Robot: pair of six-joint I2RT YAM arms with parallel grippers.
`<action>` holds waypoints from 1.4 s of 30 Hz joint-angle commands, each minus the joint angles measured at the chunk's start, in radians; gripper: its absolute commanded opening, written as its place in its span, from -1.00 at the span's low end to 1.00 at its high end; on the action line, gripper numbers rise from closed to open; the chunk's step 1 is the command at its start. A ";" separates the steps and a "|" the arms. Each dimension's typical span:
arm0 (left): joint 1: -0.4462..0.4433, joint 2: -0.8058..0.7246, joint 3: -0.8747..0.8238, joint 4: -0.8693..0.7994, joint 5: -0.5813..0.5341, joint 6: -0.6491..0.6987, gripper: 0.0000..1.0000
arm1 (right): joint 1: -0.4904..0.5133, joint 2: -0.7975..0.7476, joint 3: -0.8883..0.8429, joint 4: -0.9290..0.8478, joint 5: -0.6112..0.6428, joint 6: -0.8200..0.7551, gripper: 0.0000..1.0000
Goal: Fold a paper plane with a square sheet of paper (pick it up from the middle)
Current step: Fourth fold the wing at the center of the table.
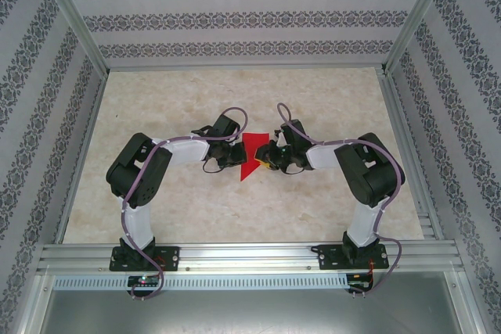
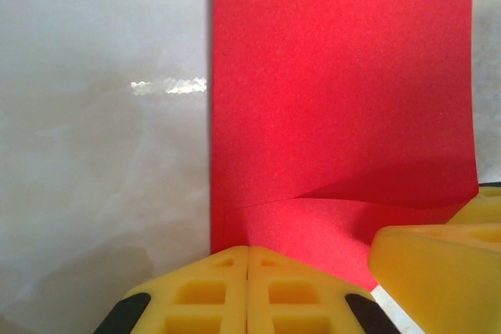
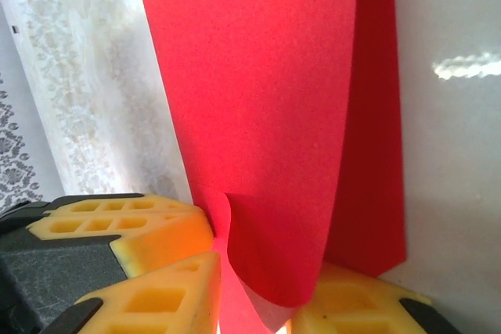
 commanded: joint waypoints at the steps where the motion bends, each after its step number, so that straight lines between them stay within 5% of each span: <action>1: 0.015 0.040 -0.005 -0.100 -0.061 0.036 -0.83 | -0.033 0.019 -0.022 0.079 0.017 -0.027 -0.53; 13: 0.016 -0.123 -0.009 -0.120 -0.031 0.075 -0.45 | -0.034 -0.072 -0.072 0.131 0.080 0.032 -0.96; 25: -0.007 -0.396 -0.153 0.063 0.048 0.287 0.29 | 0.093 -0.431 -0.100 -0.273 0.505 0.166 -0.99; 42: -0.122 -0.343 -0.309 0.409 0.028 0.686 0.27 | 0.132 -0.321 -0.037 -0.249 0.489 0.316 -0.91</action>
